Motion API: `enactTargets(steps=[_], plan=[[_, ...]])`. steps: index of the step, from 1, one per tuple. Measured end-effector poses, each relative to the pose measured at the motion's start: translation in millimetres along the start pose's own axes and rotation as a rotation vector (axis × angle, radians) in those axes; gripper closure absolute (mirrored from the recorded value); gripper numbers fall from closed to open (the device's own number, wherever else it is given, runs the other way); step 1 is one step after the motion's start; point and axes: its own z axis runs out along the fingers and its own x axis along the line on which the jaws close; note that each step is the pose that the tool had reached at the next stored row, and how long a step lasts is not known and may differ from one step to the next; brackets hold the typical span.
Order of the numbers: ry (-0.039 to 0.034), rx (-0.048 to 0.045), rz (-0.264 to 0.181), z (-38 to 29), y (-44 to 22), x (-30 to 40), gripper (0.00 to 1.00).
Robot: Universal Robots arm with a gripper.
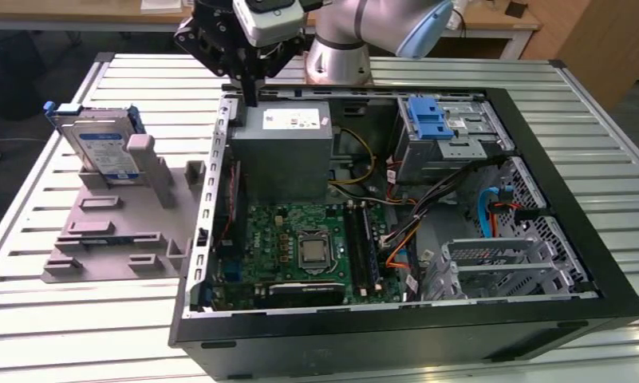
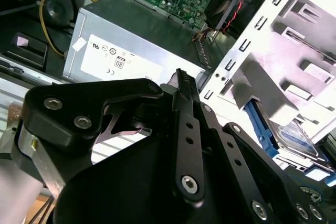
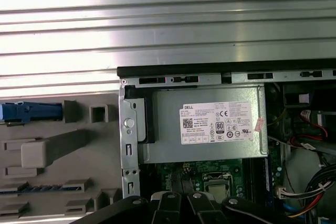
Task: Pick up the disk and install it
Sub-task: 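Reach for the disk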
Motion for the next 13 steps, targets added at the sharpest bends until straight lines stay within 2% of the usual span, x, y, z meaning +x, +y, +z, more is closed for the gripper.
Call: enactTargets(steps=[13], plan=[[0.0019,0.0002,0.0,1.0,-0.4,5.3,0.89]])
